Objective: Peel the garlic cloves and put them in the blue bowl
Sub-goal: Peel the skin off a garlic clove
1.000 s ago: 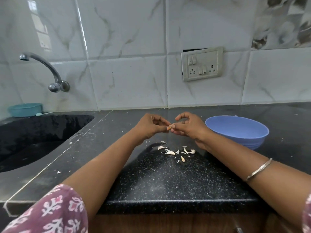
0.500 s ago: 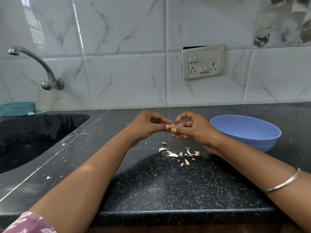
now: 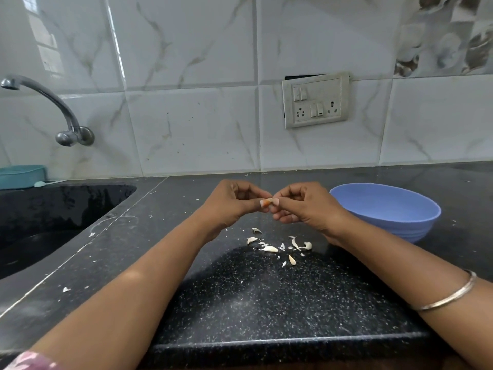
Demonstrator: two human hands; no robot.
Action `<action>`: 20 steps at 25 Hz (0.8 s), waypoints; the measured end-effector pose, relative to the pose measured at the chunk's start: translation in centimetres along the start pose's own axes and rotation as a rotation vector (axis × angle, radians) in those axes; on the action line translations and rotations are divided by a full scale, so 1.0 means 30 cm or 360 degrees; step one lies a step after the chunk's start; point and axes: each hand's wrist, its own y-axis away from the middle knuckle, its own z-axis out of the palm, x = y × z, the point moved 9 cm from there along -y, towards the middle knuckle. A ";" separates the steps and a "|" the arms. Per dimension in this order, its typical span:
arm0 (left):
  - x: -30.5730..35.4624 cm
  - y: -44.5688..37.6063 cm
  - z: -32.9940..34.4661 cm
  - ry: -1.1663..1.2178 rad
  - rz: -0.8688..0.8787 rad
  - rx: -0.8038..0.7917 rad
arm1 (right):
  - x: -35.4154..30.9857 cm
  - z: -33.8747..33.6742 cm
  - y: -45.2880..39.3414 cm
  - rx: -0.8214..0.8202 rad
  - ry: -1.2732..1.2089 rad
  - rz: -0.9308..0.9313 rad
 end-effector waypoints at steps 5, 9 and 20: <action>-0.002 0.000 0.008 -0.0006 0.0015 0.0085 | 0.001 -0.013 -0.002 0.0060 -0.0051 -0.0006; -0.003 -0.004 0.015 -0.0040 0.0029 0.0113 | 0.009 -0.022 -0.002 0.0110 -0.0122 0.0017; 0.006 0.009 0.029 -0.0045 0.0054 0.0120 | 0.027 -0.018 0.007 0.0117 -0.0242 0.0102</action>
